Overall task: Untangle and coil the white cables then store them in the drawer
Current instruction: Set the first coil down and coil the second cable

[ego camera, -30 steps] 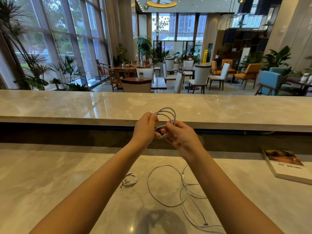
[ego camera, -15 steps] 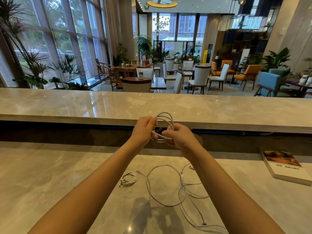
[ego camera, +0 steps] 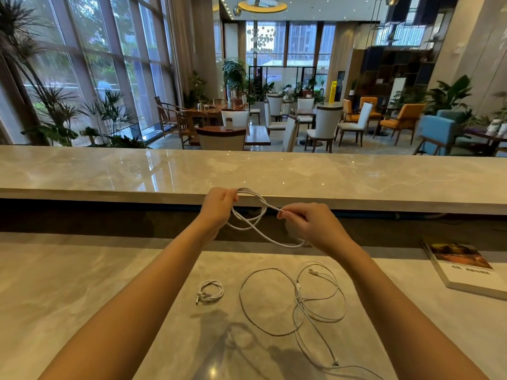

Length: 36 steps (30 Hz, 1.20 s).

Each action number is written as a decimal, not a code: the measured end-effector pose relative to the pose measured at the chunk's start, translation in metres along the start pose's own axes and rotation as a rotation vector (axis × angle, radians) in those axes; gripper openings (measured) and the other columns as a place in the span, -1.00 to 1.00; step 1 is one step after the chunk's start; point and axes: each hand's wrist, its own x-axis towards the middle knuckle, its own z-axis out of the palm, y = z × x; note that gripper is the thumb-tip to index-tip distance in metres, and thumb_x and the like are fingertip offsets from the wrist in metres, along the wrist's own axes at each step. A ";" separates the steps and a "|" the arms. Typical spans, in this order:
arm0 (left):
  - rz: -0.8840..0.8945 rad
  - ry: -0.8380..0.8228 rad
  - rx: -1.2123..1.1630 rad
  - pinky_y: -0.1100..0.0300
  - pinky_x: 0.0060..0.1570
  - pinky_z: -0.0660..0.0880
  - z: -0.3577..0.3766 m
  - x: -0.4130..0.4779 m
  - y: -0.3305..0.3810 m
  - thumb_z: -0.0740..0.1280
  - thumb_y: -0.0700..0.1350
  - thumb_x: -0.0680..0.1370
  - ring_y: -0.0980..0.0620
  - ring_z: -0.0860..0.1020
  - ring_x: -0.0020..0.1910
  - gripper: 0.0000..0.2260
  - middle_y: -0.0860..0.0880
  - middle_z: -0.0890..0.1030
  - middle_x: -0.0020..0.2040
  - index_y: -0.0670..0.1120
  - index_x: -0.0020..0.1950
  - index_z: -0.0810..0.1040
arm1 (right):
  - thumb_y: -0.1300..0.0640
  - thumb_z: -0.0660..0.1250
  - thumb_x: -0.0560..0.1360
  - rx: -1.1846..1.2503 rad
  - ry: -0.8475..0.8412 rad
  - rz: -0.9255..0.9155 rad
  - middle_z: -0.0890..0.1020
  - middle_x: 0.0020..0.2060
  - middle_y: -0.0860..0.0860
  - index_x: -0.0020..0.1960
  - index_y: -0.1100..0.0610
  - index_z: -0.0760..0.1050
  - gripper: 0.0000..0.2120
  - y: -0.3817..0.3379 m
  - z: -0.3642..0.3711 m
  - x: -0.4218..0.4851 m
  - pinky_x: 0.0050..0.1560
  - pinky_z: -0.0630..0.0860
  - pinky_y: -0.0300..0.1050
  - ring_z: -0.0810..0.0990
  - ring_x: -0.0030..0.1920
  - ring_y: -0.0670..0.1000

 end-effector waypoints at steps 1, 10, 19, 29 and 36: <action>0.010 -0.003 0.027 0.22 -0.28 0.32 0.000 0.001 -0.001 0.08 -0.12 0.64 0.04 0.37 -0.31 -0.66 -0.05 0.41 -0.35 -0.08 -0.32 0.43 | 0.08 0.21 0.57 -0.015 -0.035 -0.012 0.66 -0.06 -0.05 0.15 0.05 0.58 -0.76 0.000 -0.004 -0.002 -0.10 0.55 -0.11 0.58 -0.20 -0.03; -0.115 -0.109 -0.122 0.01 0.16 0.40 -0.004 0.003 -0.004 0.06 -0.06 0.65 -0.09 0.52 0.06 -0.71 -0.12 0.60 -0.03 -0.10 -0.14 0.49 | 0.12 0.23 0.56 -0.007 -0.459 0.084 0.53 -0.32 -0.08 -0.12 0.00 0.51 -0.87 0.019 -0.028 -0.010 -0.39 0.38 -0.42 0.46 -0.41 -0.22; 0.135 -0.101 0.299 0.30 -0.25 0.33 0.001 0.008 -0.019 0.07 -0.16 0.64 0.06 0.39 -0.29 -0.73 -0.15 0.48 -0.17 -0.16 -0.19 0.45 | 0.12 0.21 0.57 0.051 0.095 0.368 0.62 -0.34 0.02 -0.09 0.12 0.55 -0.83 0.037 -0.018 -0.006 -0.24 0.56 -0.09 0.57 -0.35 -0.04; 0.118 -0.116 0.385 0.19 -0.34 0.42 0.006 -0.003 -0.052 0.11 -0.09 0.63 0.05 0.50 -0.32 -0.88 0.00 0.48 -0.23 -0.12 0.00 0.36 | 0.10 0.07 0.63 1.579 -0.011 0.582 0.29 -0.57 -0.06 -0.03 0.24 0.46 -0.73 0.025 -0.011 0.005 -0.65 0.12 -0.32 0.18 -0.62 -0.14; 0.153 -0.060 0.610 0.10 -0.35 0.45 -0.006 -0.008 -0.066 0.10 -0.08 0.63 -0.02 0.51 -0.34 -0.86 -0.05 0.47 -0.20 -0.14 0.02 0.35 | 0.16 0.19 0.58 0.732 -0.256 0.572 0.32 -0.54 -0.04 -0.03 0.25 0.55 -0.79 0.017 -0.022 0.003 -0.56 0.17 -0.30 0.23 -0.56 -0.12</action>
